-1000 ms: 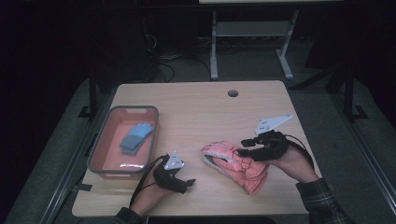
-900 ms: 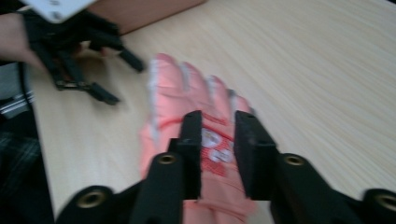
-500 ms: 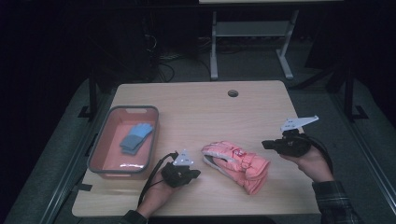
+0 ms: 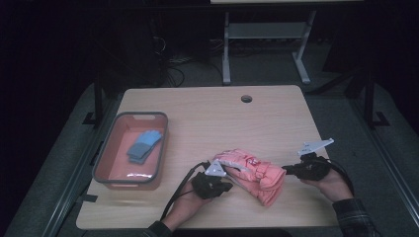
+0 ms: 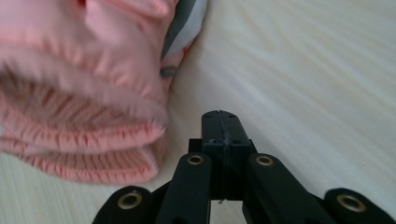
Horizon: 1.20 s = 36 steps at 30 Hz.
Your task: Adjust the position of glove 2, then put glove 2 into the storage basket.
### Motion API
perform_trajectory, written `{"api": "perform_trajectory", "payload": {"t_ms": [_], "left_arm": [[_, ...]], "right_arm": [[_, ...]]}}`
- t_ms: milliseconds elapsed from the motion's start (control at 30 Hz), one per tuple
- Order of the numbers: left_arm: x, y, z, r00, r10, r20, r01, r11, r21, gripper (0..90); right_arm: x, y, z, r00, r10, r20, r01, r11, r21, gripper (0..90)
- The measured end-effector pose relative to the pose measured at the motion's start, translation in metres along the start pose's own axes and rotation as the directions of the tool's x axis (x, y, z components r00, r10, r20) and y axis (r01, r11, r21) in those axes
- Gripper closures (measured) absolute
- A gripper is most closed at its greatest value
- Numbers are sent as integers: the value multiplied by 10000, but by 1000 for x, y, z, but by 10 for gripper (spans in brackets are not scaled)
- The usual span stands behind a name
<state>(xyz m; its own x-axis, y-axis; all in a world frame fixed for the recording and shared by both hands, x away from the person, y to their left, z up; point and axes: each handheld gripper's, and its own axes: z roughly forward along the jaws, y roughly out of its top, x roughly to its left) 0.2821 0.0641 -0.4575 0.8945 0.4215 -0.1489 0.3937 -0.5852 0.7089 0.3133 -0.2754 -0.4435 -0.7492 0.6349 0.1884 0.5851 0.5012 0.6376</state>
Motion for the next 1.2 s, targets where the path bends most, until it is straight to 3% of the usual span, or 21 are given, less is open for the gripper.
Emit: {"api": "perform_trajectory", "payload": {"t_ms": [33, 433, 767, 1200], "left_arm": [[1, 1, 1, 9999, 100, -22, -100, 9999, 42, 895], [17, 7, 7, 9983, -300, -492, 292, 9994, -167, 895], [31, 11, 5, 9961, -452, -764, 437, 9988, -216, 895], [57, 14, -3, 9962, -626, -599, 611, 9978, -252, 895]], "right_arm": [[1, -2, 1, 10000, -59, -5, 59, 9999, 89, 900], [11, -5, 13, 9965, -279, -784, 298, 9993, 236, 900], [22, 0, 25, 9843, -621, -1651, 660, 9977, 179, 900], [49, 14, 46, 9662, -1047, -2355, 1046, 9944, -128, 900]]}}
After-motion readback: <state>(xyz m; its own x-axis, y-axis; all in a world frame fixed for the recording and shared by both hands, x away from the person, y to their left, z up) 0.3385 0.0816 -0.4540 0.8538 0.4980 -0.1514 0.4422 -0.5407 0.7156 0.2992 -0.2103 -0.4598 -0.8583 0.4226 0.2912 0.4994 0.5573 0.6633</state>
